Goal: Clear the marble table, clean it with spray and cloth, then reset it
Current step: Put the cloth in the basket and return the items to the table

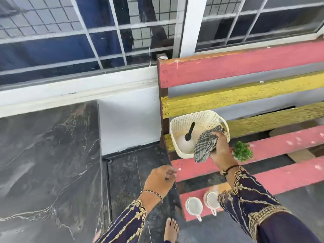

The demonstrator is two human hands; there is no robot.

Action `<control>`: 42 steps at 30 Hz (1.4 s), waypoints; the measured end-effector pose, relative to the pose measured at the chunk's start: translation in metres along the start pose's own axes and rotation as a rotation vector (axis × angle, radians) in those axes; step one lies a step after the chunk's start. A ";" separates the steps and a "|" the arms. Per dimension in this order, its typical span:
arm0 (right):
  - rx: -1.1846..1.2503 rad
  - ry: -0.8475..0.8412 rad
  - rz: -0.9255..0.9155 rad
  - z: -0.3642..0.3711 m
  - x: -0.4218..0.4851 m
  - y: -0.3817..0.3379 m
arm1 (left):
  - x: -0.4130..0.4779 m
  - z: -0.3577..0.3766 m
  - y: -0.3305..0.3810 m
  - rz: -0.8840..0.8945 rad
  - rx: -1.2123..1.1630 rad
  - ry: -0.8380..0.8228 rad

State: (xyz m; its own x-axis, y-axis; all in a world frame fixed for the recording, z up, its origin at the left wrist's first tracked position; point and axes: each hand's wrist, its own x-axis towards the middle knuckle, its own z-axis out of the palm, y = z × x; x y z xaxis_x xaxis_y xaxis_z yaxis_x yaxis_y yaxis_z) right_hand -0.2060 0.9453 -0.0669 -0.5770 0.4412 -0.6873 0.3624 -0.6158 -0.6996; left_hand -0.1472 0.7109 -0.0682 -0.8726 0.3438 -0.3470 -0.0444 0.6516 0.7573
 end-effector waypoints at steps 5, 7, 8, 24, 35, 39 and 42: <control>0.003 -0.010 -0.030 -0.009 0.047 -0.027 | 0.026 0.020 -0.003 -0.028 0.041 -0.019; 0.000 0.004 -0.006 -0.017 0.060 -0.022 | 0.033 0.030 -0.002 -0.040 0.071 -0.055; -0.001 0.027 -0.028 -0.020 0.062 -0.017 | 0.036 0.035 -0.002 -0.049 0.090 -0.079; -0.998 -0.057 -0.064 -0.161 0.017 0.119 | 0.039 0.135 -0.044 -0.273 0.480 -0.533; -1.427 -0.277 -0.168 -0.196 0.023 0.176 | 0.037 0.188 -0.069 -0.274 0.503 -0.495; -1.445 -0.276 -0.200 -0.189 0.017 0.169 | 0.037 0.186 -0.069 -0.240 0.474 -0.467; -1.404 -0.257 -0.255 -0.175 0.004 0.163 | 0.035 0.170 -0.067 -0.231 0.467 -0.437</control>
State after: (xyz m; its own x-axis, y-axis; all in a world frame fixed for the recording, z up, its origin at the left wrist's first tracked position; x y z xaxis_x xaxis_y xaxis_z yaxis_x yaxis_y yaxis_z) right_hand -0.0210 0.9614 -0.2178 -0.7924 0.2189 -0.5693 0.5493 0.6620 -0.5100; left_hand -0.0923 0.7946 -0.2251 -0.5847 0.3388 -0.7371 0.0943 0.9308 0.3530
